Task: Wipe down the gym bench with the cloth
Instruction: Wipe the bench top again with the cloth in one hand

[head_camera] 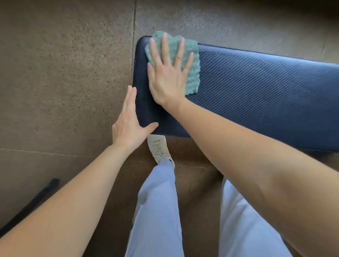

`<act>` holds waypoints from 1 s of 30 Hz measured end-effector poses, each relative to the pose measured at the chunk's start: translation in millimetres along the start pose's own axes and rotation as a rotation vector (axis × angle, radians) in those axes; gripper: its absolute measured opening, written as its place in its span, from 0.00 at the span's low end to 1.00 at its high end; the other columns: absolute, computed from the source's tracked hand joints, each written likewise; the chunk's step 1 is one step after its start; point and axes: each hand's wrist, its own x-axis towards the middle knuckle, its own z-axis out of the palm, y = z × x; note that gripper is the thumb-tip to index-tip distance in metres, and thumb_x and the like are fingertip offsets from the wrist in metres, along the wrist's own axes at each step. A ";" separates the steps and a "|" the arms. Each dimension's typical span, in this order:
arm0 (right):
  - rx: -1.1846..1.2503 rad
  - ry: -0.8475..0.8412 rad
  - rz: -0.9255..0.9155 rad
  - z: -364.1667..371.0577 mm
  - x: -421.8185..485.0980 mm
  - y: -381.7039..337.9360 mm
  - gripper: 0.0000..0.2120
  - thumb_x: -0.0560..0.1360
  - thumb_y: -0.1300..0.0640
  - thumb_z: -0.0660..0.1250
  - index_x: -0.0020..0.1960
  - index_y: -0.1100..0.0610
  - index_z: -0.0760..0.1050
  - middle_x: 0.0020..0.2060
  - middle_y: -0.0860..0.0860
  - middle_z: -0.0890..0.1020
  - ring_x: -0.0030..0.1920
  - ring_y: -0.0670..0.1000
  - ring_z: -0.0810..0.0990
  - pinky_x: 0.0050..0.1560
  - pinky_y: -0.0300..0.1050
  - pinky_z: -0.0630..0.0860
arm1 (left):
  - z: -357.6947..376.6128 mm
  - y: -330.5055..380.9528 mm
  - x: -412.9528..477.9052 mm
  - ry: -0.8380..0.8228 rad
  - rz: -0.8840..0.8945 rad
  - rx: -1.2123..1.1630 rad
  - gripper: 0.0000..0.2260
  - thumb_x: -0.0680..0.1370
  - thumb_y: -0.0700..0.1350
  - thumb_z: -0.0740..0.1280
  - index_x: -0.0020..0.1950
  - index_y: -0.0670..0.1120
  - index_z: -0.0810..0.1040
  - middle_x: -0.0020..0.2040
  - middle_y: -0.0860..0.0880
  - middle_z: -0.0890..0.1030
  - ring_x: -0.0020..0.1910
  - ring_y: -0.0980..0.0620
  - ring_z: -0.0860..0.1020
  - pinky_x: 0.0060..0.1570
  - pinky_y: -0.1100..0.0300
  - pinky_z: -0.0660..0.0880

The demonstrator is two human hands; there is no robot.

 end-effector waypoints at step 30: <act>-0.072 -0.070 -0.152 27.2 -127.4 6.2 0.29 0.84 0.47 0.50 0.84 0.49 0.51 0.83 0.53 0.52 0.82 0.64 0.47 0.80 0.63 0.43 | 7.7 -41.7 -37.4 -0.155 -0.117 -0.165 0.38 0.76 0.41 0.70 0.83 0.52 0.56 0.77 0.49 0.71 0.69 0.48 0.76 0.67 0.46 0.75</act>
